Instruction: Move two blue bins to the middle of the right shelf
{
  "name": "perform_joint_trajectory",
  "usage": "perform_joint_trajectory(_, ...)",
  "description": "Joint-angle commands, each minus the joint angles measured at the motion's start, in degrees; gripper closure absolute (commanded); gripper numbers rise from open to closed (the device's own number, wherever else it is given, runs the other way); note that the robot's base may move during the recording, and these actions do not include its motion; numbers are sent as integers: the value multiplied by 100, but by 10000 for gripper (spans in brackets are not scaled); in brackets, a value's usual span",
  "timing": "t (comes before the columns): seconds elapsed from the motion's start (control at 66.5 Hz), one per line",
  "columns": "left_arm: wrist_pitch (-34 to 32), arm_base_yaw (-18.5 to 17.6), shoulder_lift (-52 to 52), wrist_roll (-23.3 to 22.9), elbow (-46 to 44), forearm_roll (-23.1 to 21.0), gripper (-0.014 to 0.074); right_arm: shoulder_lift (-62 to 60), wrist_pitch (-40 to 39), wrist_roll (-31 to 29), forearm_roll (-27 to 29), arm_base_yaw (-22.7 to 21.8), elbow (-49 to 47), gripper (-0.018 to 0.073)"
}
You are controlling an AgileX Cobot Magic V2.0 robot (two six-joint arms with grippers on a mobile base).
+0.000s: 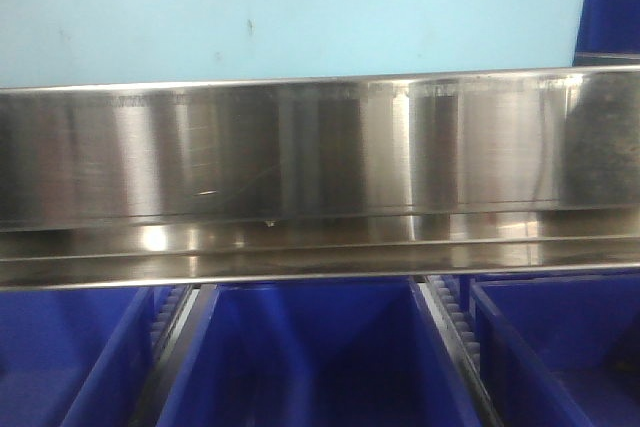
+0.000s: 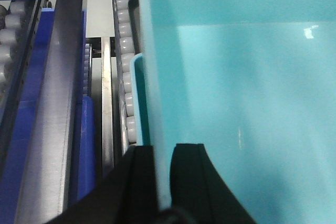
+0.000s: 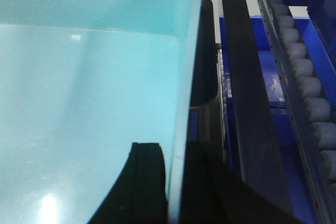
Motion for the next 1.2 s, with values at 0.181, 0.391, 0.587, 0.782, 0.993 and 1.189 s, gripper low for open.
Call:
perform_joint_trajectory(0.181,-749,-130,-41,2,-38,-224,617,-21,-661,-35,123,77,12,712)
perform_joint_trajectory(0.391,-711,-130,-41,2,-118,-224,250,-21,-643,-35,123,77,1,386)
perform_joint_trajectory(0.587,-262,-130,-41,2,-493,-224,226,-33,33,-35,123,77,-463,186)
perform_joint_trajectory(0.782,673,-130,-41,-26,-1045,-238,226,-33,1155,-35,412,77,-1174,186)
perform_joint_trajectory(0.993,2354,220,145,-99,-1733,-802,226,-23,2535,-312,1121,77,-1592,188)
perform_joint_trajectory(1.189,3049,507,523,452,-1821,-1724,226,25,2688,-905,2075,-299,-1592,188)
